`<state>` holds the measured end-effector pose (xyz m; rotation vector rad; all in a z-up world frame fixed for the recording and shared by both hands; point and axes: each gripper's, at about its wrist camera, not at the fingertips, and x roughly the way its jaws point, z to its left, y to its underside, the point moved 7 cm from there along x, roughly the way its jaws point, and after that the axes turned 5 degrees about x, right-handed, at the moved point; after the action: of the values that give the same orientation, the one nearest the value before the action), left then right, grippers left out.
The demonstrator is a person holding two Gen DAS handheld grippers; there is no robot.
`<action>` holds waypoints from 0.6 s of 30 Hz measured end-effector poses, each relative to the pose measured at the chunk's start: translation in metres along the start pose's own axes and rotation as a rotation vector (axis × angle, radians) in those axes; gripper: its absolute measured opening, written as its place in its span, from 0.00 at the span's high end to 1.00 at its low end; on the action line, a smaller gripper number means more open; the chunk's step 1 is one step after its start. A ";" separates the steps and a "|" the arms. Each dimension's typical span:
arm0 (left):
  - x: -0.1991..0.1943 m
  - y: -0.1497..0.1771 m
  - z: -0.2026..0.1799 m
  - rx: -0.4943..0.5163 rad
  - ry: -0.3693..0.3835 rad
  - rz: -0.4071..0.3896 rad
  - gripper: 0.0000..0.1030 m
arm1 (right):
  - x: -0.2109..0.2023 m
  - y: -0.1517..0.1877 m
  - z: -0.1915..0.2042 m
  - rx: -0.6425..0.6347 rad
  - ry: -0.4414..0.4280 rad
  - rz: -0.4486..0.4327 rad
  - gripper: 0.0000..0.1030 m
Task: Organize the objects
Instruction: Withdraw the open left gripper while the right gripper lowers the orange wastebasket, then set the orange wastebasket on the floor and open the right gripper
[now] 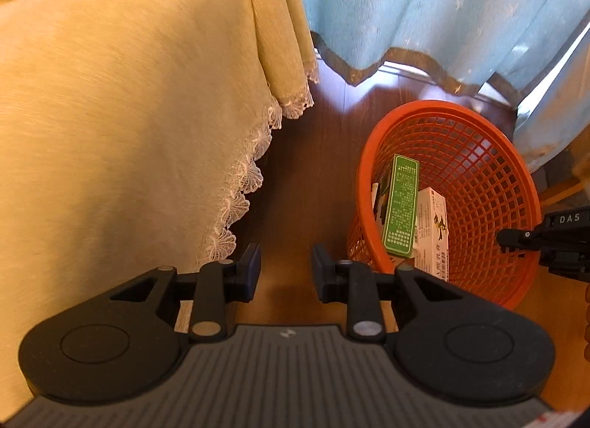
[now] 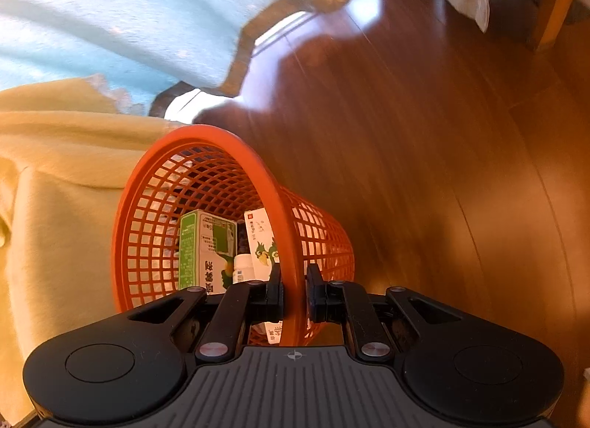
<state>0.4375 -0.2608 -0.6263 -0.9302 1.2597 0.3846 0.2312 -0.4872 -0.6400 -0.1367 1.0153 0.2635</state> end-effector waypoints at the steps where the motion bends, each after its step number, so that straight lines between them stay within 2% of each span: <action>1: 0.006 0.001 -0.001 0.002 -0.001 0.003 0.76 | 0.008 -0.002 -0.004 0.002 0.000 0.001 0.92; 6: 0.036 0.000 -0.001 0.020 -0.015 0.008 0.76 | 0.039 -0.008 -0.014 -0.024 0.001 -0.005 0.91; 10: 0.060 -0.002 0.001 0.027 -0.027 0.010 0.76 | 0.064 -0.012 -0.018 -0.025 -0.030 -0.016 0.89; 16: 0.080 -0.004 0.001 0.032 -0.028 0.013 0.74 | 0.086 -0.016 -0.027 -0.030 -0.083 -0.038 0.86; 18: 0.082 -0.005 0.001 0.035 -0.025 0.011 0.72 | 0.092 -0.021 -0.030 -0.023 -0.069 -0.038 0.85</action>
<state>0.4669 -0.2824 -0.7001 -0.8865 1.2453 0.3810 0.2581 -0.5000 -0.7341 -0.1663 0.9408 0.2440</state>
